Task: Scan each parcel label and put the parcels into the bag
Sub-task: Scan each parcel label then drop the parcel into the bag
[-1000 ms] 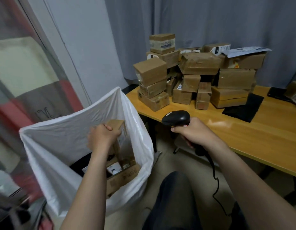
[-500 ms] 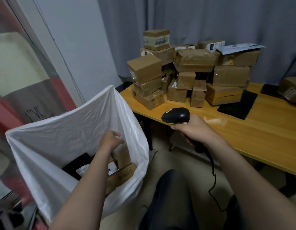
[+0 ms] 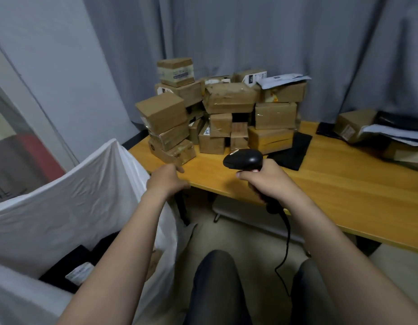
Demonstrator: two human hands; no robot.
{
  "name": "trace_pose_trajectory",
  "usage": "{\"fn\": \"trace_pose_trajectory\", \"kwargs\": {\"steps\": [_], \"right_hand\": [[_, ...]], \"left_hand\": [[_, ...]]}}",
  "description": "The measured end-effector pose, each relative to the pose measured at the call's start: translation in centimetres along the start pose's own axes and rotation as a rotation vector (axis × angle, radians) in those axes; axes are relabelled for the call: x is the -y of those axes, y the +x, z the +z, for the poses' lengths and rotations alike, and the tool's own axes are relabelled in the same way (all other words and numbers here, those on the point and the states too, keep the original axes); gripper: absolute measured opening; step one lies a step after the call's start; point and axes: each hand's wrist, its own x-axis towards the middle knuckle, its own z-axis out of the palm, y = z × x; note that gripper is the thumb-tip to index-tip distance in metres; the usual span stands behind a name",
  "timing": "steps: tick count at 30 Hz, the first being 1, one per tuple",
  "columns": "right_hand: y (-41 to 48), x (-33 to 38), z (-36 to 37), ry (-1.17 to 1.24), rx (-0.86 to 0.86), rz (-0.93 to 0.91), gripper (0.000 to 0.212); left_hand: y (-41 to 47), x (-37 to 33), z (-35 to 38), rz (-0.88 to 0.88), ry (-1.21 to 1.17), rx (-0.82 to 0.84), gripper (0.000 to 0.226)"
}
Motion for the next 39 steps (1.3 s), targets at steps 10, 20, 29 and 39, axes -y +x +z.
{"fn": "trace_pose_trajectory", "kwargs": {"steps": [10, 20, 29, 39], "right_hand": [[0.7, -3.8, -9.5, 0.156, -0.353, 0.018, 0.017], [0.3, -9.6, -21.0, 0.161, -0.625, 0.113, 0.008], [2.5, -15.0, -27.7, 0.194, -0.685, 0.247, 0.02], [4.6, -19.2, -31.3, 0.25, -0.735, 0.3, 0.022]], "left_hand": [[2.8, -17.1, 2.4, 0.397, 0.04, 0.021, 0.062], [4.2, -31.8, 9.1, 0.625, 0.093, 0.076, 0.056], [6.0, -44.3, 16.2, 0.767, 0.084, 0.089, 0.047], [8.7, -53.7, 22.1, 0.918, 0.048, -0.027, 0.061]]}}
